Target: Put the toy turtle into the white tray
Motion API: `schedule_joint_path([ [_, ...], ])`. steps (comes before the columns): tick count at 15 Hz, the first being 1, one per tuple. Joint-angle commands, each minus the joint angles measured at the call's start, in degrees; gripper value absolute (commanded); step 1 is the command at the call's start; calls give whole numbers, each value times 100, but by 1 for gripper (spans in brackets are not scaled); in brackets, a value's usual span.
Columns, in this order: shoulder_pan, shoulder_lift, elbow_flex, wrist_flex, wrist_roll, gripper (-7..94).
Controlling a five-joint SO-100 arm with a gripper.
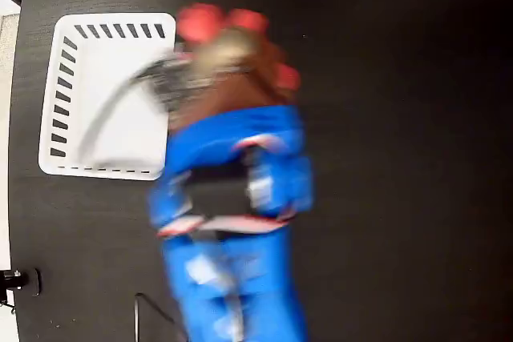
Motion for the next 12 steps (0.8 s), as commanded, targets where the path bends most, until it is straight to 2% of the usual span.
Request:
schedule_joint_path([
  [1,-861,387,-545,-185,-176,-4],
  [5,-1767,-483,-765,-229,-1494,-4],
  [8,-1811,-1397,-1450,-272,-2733,-4],
  [12,-1617,-2593,-2443,-44,-3138,-4],
])
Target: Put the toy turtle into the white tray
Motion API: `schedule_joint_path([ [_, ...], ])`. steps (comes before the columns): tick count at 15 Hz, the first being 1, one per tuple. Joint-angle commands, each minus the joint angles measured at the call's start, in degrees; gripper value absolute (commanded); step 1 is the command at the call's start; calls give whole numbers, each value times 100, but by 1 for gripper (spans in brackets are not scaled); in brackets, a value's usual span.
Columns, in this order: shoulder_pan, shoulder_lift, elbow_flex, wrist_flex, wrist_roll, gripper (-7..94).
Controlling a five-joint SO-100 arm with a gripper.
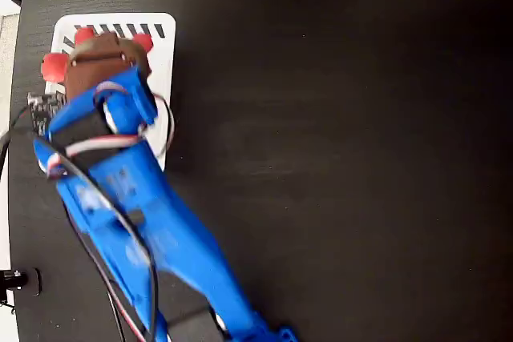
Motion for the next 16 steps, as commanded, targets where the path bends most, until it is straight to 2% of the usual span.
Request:
schedule_joint_path([
  [1,9,-158,-642,158,-70,-4],
  [6,-167,-888,-826,369,-211,-4],
  [16,-589,-1266,-765,193,105,-4],
])
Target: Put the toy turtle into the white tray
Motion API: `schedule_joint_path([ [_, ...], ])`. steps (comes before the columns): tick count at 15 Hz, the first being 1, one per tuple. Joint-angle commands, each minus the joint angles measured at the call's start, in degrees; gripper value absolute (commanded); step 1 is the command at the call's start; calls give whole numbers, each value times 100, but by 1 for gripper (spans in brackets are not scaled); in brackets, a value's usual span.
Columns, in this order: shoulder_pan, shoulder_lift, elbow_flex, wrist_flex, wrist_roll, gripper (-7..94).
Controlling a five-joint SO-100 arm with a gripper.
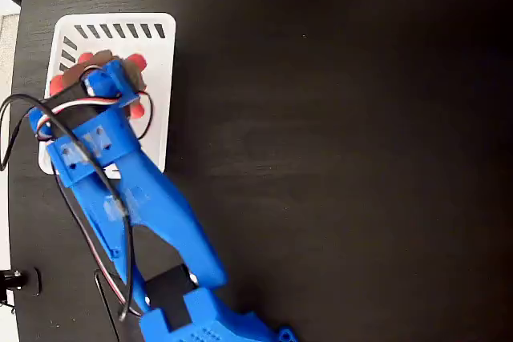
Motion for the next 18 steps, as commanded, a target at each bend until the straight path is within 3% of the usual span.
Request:
schedule_joint_path([
  [1,-149,149,-299,18,62,-4],
  [7,-79,9,-352,18,18,-1],
  [8,-105,-18,-325,9,-9,3],
  [9,-149,-53,-299,18,-44,13],
  [10,-158,-97,-290,26,-53,32],
  [12,-167,-167,-290,26,-70,48],
  [16,-132,-176,-264,9,-149,48],
  [18,-132,-176,-246,26,-176,56],
])
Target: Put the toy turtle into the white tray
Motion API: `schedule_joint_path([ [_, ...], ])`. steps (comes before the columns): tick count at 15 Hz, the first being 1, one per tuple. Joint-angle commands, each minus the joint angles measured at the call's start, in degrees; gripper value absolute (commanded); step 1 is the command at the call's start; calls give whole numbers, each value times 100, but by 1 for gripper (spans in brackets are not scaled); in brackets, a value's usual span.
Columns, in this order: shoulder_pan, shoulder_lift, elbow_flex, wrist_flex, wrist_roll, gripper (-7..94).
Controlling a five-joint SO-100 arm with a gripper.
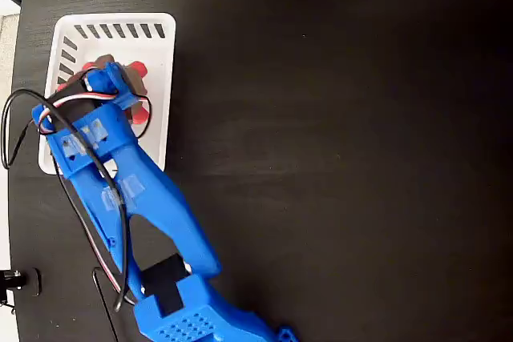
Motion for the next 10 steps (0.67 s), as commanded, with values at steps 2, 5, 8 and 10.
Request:
schedule_joint_path([
  [2,-114,255,-246,18,35,56],
  [5,-123,255,-237,26,53,56],
  [8,-149,272,-220,35,70,56],
  [10,-149,281,-220,70,88,56],
])
